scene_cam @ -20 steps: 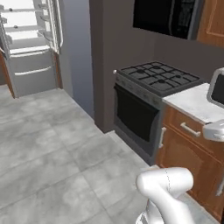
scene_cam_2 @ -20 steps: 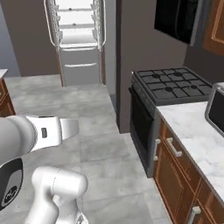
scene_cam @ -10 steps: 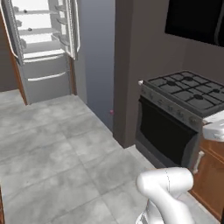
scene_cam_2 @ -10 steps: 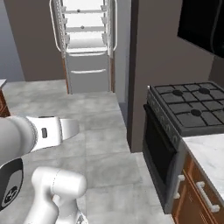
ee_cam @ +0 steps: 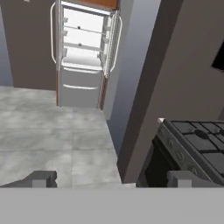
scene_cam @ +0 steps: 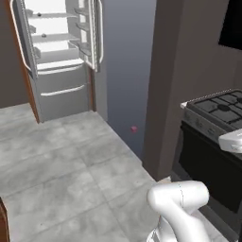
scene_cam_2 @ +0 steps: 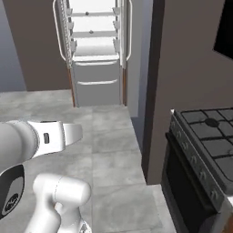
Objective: Pick the egg and butter from the fridge and place them by the bowl for mixing.
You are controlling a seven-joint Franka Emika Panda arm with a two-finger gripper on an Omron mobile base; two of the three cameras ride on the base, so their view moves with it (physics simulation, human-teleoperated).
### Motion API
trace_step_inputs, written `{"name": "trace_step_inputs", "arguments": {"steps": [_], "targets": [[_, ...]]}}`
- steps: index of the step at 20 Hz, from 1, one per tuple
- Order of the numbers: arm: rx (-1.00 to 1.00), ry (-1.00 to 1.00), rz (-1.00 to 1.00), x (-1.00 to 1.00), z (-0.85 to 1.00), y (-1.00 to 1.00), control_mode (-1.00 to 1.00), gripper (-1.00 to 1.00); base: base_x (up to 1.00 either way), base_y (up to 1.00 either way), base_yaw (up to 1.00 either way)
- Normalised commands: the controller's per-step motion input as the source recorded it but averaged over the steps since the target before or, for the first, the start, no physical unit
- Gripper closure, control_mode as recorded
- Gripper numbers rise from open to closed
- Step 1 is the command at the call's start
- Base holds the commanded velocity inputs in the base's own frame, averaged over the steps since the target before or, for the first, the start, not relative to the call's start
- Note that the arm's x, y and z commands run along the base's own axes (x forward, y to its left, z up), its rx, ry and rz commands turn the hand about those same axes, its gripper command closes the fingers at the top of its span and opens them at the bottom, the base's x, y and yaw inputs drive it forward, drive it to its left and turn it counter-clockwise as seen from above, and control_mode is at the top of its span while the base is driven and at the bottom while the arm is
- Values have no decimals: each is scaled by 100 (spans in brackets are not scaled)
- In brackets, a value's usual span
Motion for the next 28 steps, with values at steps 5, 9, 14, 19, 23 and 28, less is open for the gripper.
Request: {"name": "trace_step_inputs", "arguments": {"steps": [5,9,14,19,23,28], "targets": [[0,0,0,0,0,0,100,-100,100,50,6],[0,0,0,0,0,0,100,-100,100,49,6],[0,0,0,0,0,0,100,-100,100,45,6],[0,0,0,0,0,0,100,-100,100,37,6],[0,0,0,0,0,0,100,-100,100,34,7],[0,0,0,0,0,0,100,-100,100,18,8]]}}
